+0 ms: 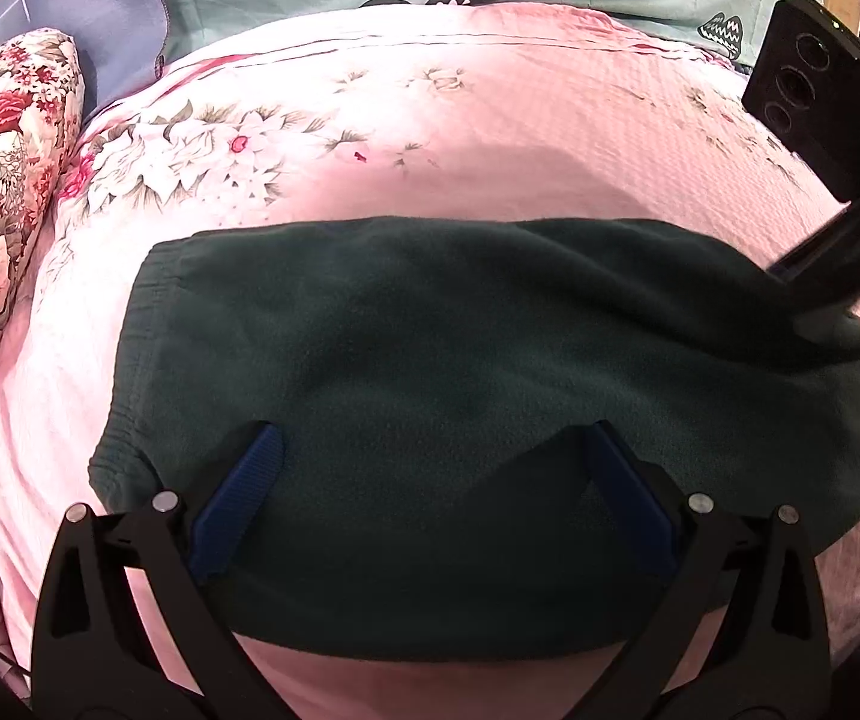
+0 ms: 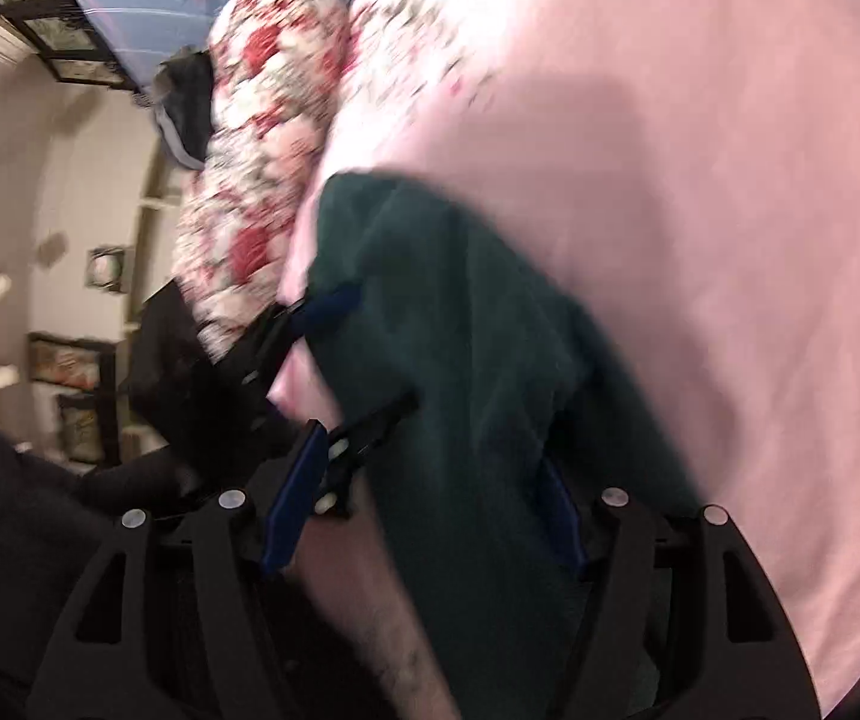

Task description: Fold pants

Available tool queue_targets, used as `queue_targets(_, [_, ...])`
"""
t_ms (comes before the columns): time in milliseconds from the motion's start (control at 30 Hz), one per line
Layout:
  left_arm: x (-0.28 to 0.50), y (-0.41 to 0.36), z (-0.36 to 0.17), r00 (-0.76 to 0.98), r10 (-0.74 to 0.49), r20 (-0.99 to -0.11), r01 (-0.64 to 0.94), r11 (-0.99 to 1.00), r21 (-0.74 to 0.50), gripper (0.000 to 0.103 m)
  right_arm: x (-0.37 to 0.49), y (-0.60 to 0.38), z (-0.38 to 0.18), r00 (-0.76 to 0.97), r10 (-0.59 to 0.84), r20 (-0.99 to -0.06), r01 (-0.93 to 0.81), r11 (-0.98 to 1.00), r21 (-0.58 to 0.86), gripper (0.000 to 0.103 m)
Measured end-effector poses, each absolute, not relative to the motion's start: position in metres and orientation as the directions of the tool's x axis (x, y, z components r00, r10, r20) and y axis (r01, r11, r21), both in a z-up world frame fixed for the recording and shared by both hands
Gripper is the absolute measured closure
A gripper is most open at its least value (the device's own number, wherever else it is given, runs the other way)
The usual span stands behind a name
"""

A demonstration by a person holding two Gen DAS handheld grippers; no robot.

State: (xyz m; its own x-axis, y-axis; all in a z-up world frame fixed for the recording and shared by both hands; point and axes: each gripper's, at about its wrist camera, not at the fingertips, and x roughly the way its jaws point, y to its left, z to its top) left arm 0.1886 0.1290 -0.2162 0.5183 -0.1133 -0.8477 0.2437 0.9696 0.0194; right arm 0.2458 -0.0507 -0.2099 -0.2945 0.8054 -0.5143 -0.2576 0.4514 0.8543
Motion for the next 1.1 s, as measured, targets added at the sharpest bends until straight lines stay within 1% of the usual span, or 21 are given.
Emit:
queue_targets(133, [0.189,0.129,-0.216,0.517,-0.113,-0.848,0.243,0.970,0.019,0.002,0.259,-0.038,-0.211,-0.238,0.832,-0.501,-0.272,0.439,0.857,0.036])
queue_targets(167, [0.189,0.129,-0.216,0.517,-0.114,-0.848,0.244,0.970,0.019,0.002,0.261,-0.034,-0.209,-0.223,0.828,-0.514,-0.297,0.445,0.845,0.036])
queue_targets(200, [0.189,0.129,-0.217,0.518,-0.114,-0.848,0.245,0.969,0.019,0.002,0.263,-0.033,-0.203,-0.171,0.817,-0.551,-0.342,0.476,0.810,0.036])
queue_targets(233, [0.189,0.129,-0.217,0.518,-0.114,-0.848,0.246,0.969,0.019,0.002,0.264,-0.036,-0.197,-0.114,0.814,-0.570,-0.367,0.499,0.785,0.036])
queue_targets(267, [0.189,0.129,-0.216,0.517,-0.115,-0.848,0.246,0.969,0.019,0.002,0.268,-0.048,-0.189,-0.022,0.820,-0.572,-0.383,0.522,0.762,0.036])
queue_targets(333, [0.189,0.129,-0.216,0.519,-0.115,-0.847,0.247,0.969,0.020,0.002,0.274,-0.064,-0.191,0.015,0.831,-0.556,-0.361,0.523,0.772,0.045])
queue_targets(367, [0.189,0.129,-0.217,0.521,-0.115,-0.846,0.246,0.969,0.020,0.002,0.275,-0.069,-0.195,0.015,0.824,-0.567,-0.347,0.536,0.769,0.049])
queue_targets(400, [0.188,0.129,-0.217,0.523,-0.115,-0.845,0.245,0.969,0.020,0.002,0.276,-0.073,-0.201,0.025,0.810,-0.586,-0.327,0.560,0.761,0.049])
queue_targets(433, [0.188,0.129,-0.217,0.523,-0.115,-0.844,0.246,0.969,0.020,0.002,0.278,-0.080,-0.206,0.029,0.812,-0.583,-0.300,0.564,0.769,0.050])
queue_targets(467, [0.188,0.130,-0.217,0.523,-0.116,-0.844,0.247,0.969,0.020,0.002,0.279,-0.085,-0.209,0.027,0.818,-0.574,-0.289,0.556,0.779,0.056])
queue_targets(500, [0.188,0.130,-0.217,0.523,-0.116,-0.844,0.247,0.969,0.020,0.002,0.280,-0.088,-0.210,0.022,0.818,-0.575,-0.285,0.557,0.780,0.058])
queue_targets(600, [0.188,0.129,-0.217,0.525,-0.118,-0.843,0.249,0.968,0.020,0.002,0.275,-0.098,-0.199,0.055,0.777,-0.627,-0.284,0.614,0.736,0.056])
queue_targets(667, [0.187,0.129,-0.217,0.529,-0.120,-0.840,0.251,0.968,0.020,0.002,0.270,-0.109,-0.182,0.132,0.735,-0.665,-0.270,0.672,0.689,0.056])
queue_targets(700, [0.186,0.128,-0.217,0.531,-0.120,-0.839,0.251,0.968,0.020,0.002,0.265,-0.115,-0.173,0.163,0.726,-0.668,-0.259,0.685,0.681,0.056])
queue_targets(800, [0.185,0.128,-0.217,0.539,-0.120,-0.834,0.248,0.968,0.021,0.002,0.240,-0.116,-0.153,0.197,0.792,-0.578,-0.261,0.611,0.748,0.055])
queue_targets(833, [0.184,0.128,-0.217,0.540,-0.121,-0.833,0.248,0.969,0.020,0.002,0.231,-0.109,-0.152,0.179,0.803,-0.568,-0.261,0.596,0.760,0.055])
queue_targets(933, [0.183,0.128,-0.216,0.546,-0.124,-0.829,0.252,0.968,0.021,0.002,0.197,-0.099,-0.165,0.171,0.765,-0.621,-0.241,0.643,0.727,0.056])
queue_targets(1000, [0.182,0.128,-0.215,0.550,-0.129,-0.825,0.262,0.965,0.023,0.002,0.175,-0.112,-0.184,0.175,0.737,-0.653,-0.159,0.675,0.720,0.055])
queue_targets(1067, [0.183,0.129,-0.214,0.551,-0.137,-0.823,0.275,0.961,0.024,0.002,0.155,-0.138,-0.194,0.213,0.683,-0.698,-0.085,0.725,0.684,0.055])
queue_targets(1100, [0.182,0.129,-0.214,0.550,-0.140,-0.823,0.281,0.959,0.024,0.002,0.147,-0.149,-0.194,0.233,0.683,-0.692,-0.068,0.722,0.689,0.056])
